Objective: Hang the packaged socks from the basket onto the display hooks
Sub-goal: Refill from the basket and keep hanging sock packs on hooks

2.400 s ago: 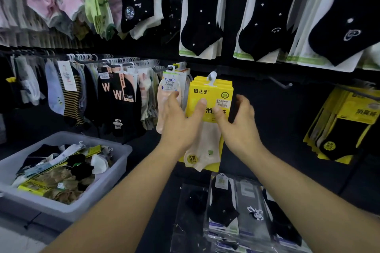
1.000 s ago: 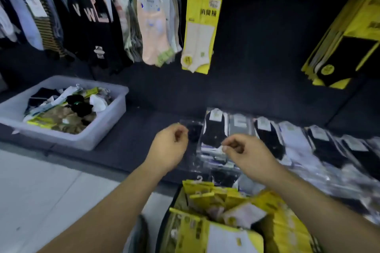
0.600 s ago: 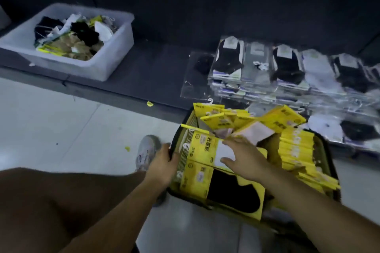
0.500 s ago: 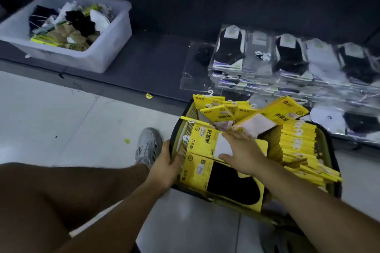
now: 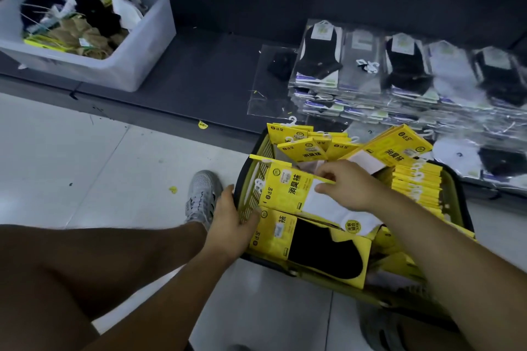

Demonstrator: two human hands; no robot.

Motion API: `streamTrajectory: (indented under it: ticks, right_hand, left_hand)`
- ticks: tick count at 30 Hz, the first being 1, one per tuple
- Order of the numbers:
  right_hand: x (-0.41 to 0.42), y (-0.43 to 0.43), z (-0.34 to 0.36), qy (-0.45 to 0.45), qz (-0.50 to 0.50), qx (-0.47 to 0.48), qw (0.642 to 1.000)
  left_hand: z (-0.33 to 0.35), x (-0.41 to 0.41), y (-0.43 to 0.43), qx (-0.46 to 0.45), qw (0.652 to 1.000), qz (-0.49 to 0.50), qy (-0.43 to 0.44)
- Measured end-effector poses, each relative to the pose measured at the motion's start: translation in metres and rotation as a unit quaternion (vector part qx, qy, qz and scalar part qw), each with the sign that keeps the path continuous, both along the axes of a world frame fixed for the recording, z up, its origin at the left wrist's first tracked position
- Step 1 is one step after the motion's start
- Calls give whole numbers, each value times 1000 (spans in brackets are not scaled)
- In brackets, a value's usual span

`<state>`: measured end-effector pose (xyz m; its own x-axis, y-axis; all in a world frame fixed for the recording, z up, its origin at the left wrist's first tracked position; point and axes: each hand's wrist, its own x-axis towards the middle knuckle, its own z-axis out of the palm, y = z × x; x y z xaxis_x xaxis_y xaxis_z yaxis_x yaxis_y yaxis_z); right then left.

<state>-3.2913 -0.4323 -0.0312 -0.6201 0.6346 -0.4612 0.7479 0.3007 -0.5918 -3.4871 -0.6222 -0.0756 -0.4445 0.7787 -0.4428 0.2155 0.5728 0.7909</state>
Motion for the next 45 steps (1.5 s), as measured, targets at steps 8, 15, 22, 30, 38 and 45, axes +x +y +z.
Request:
streamTrajectory:
  ticks: [8,15,22,30,38,45]
  right_hand:
    - [4,-9,70,208,-148,-152,955]
    - [21,-4,58,138,-292,75,943]
    - [95,48,25,-43,-464,162,870]
    - [102,49,12,104,-365,107,919]
    - [87,48,76,298,-341,38,891]
    - [55,35,116,379,-285,-136,870]
  left_hand:
    - [64,39,19,126,973,58,-185]
    - [60,43,33,134,944,107,-283]
    - [50,38,43,126,957,71,-250]
    - [41,44,54,116,968,43,-218]
    - [45,41,71,131,969,80,-195]
    - [57,47,69,168,970,86,-152]
